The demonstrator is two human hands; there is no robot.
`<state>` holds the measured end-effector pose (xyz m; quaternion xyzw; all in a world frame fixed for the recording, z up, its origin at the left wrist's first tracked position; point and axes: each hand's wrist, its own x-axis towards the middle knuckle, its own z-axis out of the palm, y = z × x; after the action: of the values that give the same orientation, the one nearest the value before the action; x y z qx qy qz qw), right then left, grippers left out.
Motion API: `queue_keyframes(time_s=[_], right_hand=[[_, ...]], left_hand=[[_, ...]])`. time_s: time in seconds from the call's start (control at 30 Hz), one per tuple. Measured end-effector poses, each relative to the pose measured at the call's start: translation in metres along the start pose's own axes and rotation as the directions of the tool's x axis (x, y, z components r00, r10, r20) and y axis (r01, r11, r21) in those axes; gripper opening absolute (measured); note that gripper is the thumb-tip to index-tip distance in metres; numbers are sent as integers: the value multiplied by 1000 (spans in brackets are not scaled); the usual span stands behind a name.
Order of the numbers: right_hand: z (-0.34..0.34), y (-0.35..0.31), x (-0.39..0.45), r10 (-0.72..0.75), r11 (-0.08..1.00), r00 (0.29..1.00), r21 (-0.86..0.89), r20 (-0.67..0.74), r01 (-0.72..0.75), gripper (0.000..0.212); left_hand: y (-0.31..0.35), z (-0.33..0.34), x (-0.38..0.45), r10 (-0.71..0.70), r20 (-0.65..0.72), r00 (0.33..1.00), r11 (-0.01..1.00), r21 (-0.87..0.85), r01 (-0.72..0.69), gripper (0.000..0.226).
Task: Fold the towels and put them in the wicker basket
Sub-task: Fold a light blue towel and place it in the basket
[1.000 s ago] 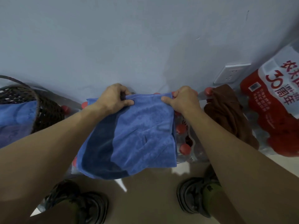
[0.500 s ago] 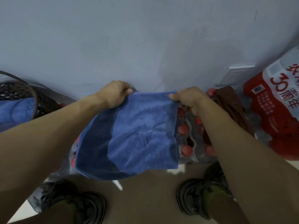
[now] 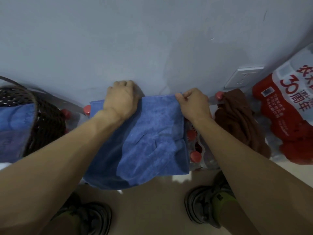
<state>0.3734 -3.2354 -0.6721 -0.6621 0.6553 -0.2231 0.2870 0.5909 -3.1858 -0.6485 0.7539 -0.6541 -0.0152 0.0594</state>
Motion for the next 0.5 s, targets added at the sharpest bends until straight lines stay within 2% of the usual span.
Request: queue_keyframes(time_s=[0.03, 0.1, 0.17, 0.27, 0.33, 0.43, 0.5], right_hand=[[-3, -1, -1, 0, 1000, 1000, 29, -7, 0, 42], [-10, -1, -4, -7, 998, 1000, 68, 31, 5, 41], [-15, 1, -9, -4, 994, 998, 107, 66, -4, 43], [-22, 9, -33, 41, 987, 999, 152, 13, -43, 30], [-29, 14, -55, 44, 992, 999, 118, 8, -45, 18], [-36, 21, -91, 85, 995, 982, 40, 167, -93, 20], [-38, 23, -117, 98, 994, 967, 20, 236, -105, 28]], left_hand=[[12, 1, -8, 80, -45, 996, 994, -74, -83, 31], [36, 3, -21, 310, -57, 949, 911, -268, -314, 32], [55, 9, -27, 432, 8, 902, 833, -386, -396, 35], [68, 19, -24, 426, 134, 895, 869, -336, -363, 44], [69, 22, -22, 423, 149, 894, 883, -290, -369, 46], [67, 22, -18, 420, 176, 890, 891, -265, -368, 49], [68, 23, -18, 424, 206, 882, 894, -251, -371, 49]])
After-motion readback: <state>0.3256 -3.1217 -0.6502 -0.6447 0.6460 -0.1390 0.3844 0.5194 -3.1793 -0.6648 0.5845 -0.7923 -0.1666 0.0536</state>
